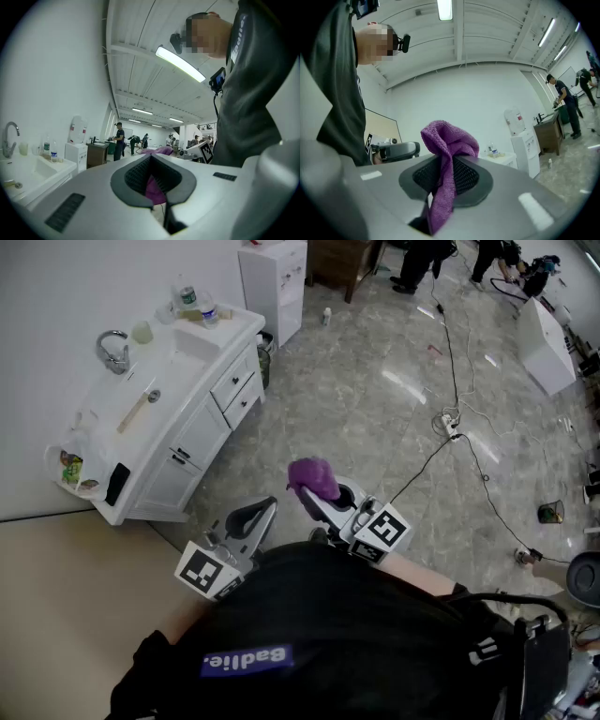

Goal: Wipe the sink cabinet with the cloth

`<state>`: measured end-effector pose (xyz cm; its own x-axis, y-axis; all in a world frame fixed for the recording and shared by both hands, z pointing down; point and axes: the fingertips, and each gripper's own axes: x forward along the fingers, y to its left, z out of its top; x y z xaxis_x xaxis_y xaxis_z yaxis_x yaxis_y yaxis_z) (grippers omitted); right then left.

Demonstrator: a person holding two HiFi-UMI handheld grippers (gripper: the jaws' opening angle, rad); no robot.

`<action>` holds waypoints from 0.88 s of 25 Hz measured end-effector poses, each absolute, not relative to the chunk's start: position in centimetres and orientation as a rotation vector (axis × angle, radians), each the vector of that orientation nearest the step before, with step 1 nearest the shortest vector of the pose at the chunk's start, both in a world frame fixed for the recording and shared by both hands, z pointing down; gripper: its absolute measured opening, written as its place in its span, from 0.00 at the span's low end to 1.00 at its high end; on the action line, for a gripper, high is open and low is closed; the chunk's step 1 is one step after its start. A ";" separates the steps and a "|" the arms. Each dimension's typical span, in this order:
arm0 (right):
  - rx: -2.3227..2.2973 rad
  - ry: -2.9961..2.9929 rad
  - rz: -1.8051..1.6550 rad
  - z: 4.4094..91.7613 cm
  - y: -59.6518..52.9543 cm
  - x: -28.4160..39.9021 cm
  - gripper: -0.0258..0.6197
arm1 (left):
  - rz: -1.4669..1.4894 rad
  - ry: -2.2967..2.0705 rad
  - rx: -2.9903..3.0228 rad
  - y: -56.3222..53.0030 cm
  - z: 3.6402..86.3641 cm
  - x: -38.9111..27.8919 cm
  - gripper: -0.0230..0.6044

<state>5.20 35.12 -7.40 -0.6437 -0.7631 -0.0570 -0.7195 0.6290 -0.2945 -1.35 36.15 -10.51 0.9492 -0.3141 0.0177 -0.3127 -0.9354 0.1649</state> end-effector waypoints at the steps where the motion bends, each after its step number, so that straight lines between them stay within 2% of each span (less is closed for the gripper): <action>1: -1.226 2.674 -0.367 -7.4 35.2 5.2 0.12 | -0.010 -0.474 2.937 36.3 -10.5 -1.2 0.04; 12: -1.201 2.684 -0.375 -6.9 35.8 5.8 0.13 | -0.005 -0.490 2.935 36.8 -10.1 -0.3 0.04; 22: -1.173 2.623 -0.399 -7.6 34.8 9.3 0.13 | -0.040 -0.562 2.934 35.4 -10.6 2.7 0.04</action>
